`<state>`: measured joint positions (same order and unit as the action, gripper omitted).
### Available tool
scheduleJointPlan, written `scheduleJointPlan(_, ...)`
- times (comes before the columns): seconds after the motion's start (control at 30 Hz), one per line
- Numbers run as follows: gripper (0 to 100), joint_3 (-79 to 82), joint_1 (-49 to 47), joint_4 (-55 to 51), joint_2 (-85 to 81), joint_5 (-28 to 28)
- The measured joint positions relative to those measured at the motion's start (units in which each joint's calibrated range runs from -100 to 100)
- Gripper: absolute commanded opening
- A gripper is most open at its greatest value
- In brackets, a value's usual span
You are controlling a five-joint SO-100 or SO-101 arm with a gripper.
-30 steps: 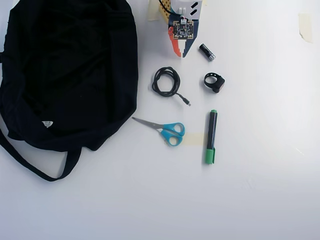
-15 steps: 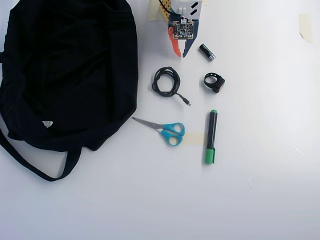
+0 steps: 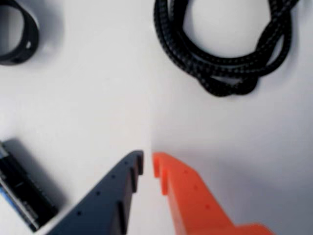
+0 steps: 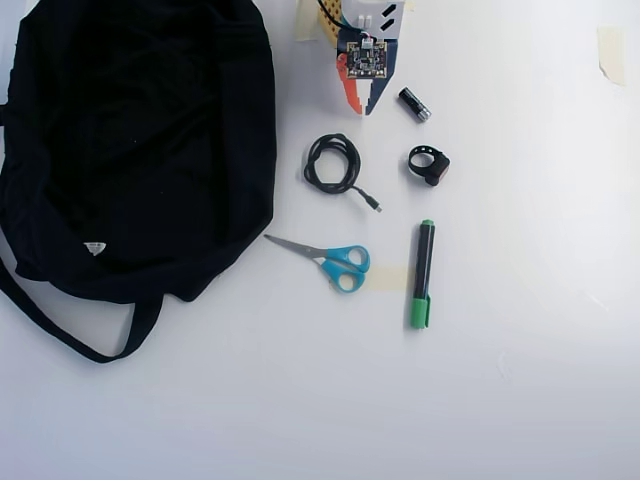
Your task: Put the cable into the black bag
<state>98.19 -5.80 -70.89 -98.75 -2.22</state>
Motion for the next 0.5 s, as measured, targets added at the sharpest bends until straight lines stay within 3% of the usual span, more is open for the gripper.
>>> scheduleJointPlan(0.5, 2, 0.00, -0.59, 0.17, 0.25, 0.00)
